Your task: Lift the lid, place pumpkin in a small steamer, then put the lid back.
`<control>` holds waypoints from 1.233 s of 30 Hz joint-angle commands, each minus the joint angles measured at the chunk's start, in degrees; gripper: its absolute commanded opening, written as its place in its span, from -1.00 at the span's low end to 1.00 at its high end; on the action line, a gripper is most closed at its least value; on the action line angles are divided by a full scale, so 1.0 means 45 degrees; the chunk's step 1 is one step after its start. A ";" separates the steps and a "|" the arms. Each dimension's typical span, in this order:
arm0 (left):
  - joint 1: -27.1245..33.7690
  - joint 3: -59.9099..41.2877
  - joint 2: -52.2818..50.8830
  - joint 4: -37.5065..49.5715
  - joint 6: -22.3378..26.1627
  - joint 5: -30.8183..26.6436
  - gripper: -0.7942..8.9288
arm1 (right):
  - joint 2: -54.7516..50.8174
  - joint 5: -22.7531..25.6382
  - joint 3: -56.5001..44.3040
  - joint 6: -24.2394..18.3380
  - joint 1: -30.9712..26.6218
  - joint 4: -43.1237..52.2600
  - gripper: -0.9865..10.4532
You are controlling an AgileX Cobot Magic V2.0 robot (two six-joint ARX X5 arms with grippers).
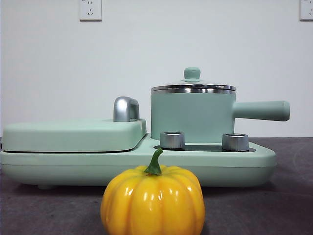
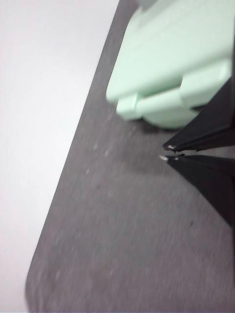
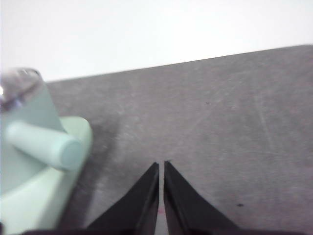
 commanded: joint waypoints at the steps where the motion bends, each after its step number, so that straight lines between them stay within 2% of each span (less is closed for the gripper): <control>1: -0.0053 0.0559 0.0199 0.0117 -0.0398 0.0656 -0.81 | 0.0000 -0.0141 0.0729 0.1778 0.0005 0.0126 -0.80; 3: -0.0102 0.1059 0.0427 0.0117 -0.0398 0.1307 -0.81 | 0.0112 -0.0199 0.1311 0.2249 0.0005 -0.0117 -0.80; 6: -0.0214 0.1962 0.1039 0.0034 -0.0602 0.2225 -0.81 | 0.0529 -0.0860 0.2472 0.2778 0.0015 -0.0879 -0.80; 12: -0.0437 0.4371 0.3050 -0.0962 -0.0607 0.3623 -0.81 | 0.2234 -0.2720 0.5377 0.2603 0.0029 -0.3016 -0.80; 18: -0.0695 0.7169 0.5663 -0.1530 -0.0165 0.5513 -0.81 | 0.4614 -0.4959 0.8252 0.1409 0.0029 -0.5192 -0.80; 21: -0.0840 0.8340 0.6951 -0.1608 0.0447 0.6513 -0.81 | 0.5775 -0.6101 0.9442 0.0374 0.0029 -0.6047 -0.80; 24: -0.0942 0.9151 0.8068 -0.1613 0.0593 0.7606 -0.81 | 0.6683 -0.6970 1.0326 -0.0695 0.0029 -0.6645 -0.80; 27: -0.1039 0.9573 0.8898 -0.1613 0.0593 0.8631 -0.79 | 0.7247 -0.7975 1.0729 -0.1107 0.0029 -0.6742 -0.80; 29: -0.1141 0.9641 0.9228 -0.1593 0.0588 0.8879 -0.79 | 0.7485 -0.8403 1.0802 -0.1171 0.0029 -0.6717 -0.80; 33: -0.1355 0.9641 0.9544 -0.1603 0.0588 0.8888 -0.66 | 0.7718 -0.8471 1.0807 -0.1248 0.0029 -0.6737 -0.78; 37: -0.1443 0.9641 0.9588 -0.1593 0.0588 0.8884 -0.26 | 0.7757 -0.8412 1.0807 -0.1243 0.0029 -0.6737 -0.42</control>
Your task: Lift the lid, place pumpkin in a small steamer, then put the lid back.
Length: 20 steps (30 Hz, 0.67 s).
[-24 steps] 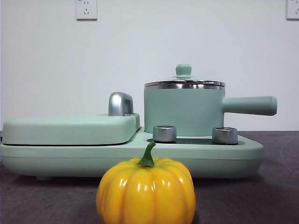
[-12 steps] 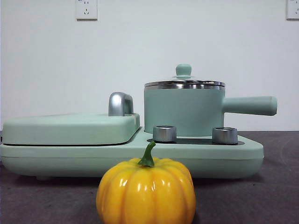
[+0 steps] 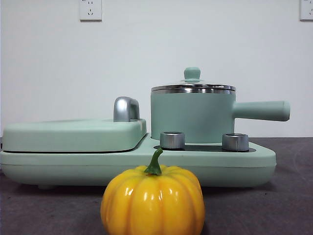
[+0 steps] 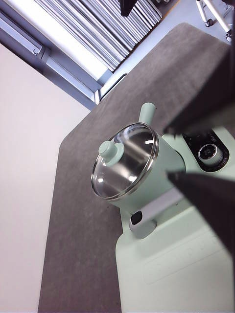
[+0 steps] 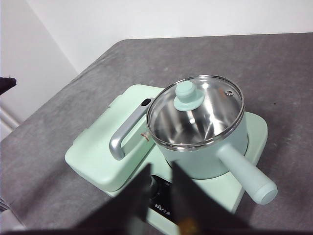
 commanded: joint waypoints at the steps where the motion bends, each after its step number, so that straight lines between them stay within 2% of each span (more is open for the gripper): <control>1: -0.0058 0.0253 0.0078 0.0146 0.0189 0.0107 -0.16 | 0.0063 0.0015 0.0185 -0.0151 0.0019 0.0087 -0.31; 4: -0.0107 0.0253 0.0078 0.0146 0.0170 0.0102 0.13 | 0.0151 0.0015 0.0185 -0.0151 0.0019 0.0087 -0.06; 6: -0.0141 0.0253 0.0078 0.0146 -0.0053 0.0102 0.26 | 0.0160 0.0044 0.0185 -0.0151 0.0019 0.0097 0.01; 15: -0.0578 0.0486 0.0976 0.0199 -0.0384 0.0078 0.27 | 0.0219 0.0340 0.0185 -0.0151 0.0019 0.0107 0.03; 20: -0.1282 0.1506 0.2443 0.0131 -0.0175 -0.0651 0.27 | 0.0204 0.0330 0.0185 -0.0151 0.0019 0.0102 0.03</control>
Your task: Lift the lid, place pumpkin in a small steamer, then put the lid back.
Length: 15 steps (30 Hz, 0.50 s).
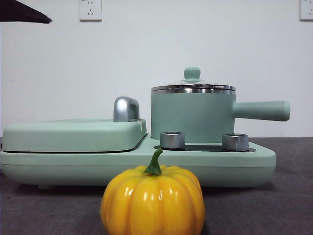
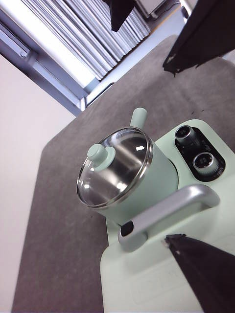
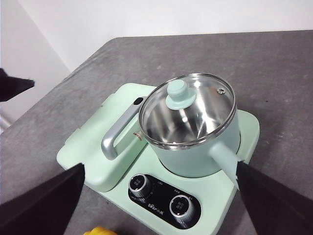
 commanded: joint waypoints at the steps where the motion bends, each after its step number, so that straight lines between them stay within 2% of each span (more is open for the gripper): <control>1: -0.0476 0.0991 0.1025 0.0141 0.0219 -0.0544 0.27 | 0.0049 0.0000 0.0185 -0.0092 0.0019 0.0102 0.03; 5: -0.1345 0.2584 0.2701 -0.0481 0.0874 -0.1583 0.26 | 0.0049 -0.0029 0.0185 -0.0087 0.0019 0.0102 0.03; 11: -0.2958 0.5804 0.5484 -0.2511 0.2841 -0.3633 0.26 | 0.0049 -0.0039 0.0185 -0.0083 0.0019 0.0097 0.03; 15: -0.3954 0.7679 0.7111 -0.3031 0.3818 -0.4731 0.24 | 0.0049 -0.0039 0.0185 -0.0083 0.0019 0.0097 0.03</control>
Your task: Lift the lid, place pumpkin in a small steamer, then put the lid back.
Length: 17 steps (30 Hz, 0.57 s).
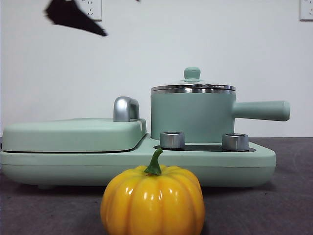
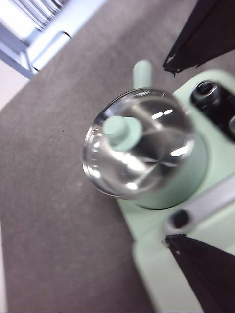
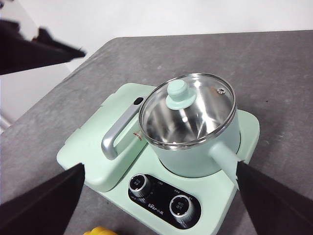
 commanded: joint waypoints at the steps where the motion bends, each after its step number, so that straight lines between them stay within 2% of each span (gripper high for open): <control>1: -0.0680 0.1443 0.1190 -0.0044 0.1302 -0.0622 0.24 | 0.0049 -0.0029 0.0185 -0.0078 0.0019 0.0097 0.03; 8: -0.2045 0.3016 0.3235 0.0180 0.2089 -0.1894 0.23 | 0.0049 -0.0029 0.0185 0.0117 0.0019 0.0102 0.03; 13: -0.2720 0.3580 0.4454 0.0335 0.2084 -0.2613 0.23 | 0.0049 -0.0029 0.0185 0.0117 0.0019 0.0102 0.03; 17: -0.3021 0.3662 0.5183 0.0967 0.1977 -0.2671 0.23 | 0.0049 -0.0029 0.0185 0.0121 0.0019 0.0102 0.03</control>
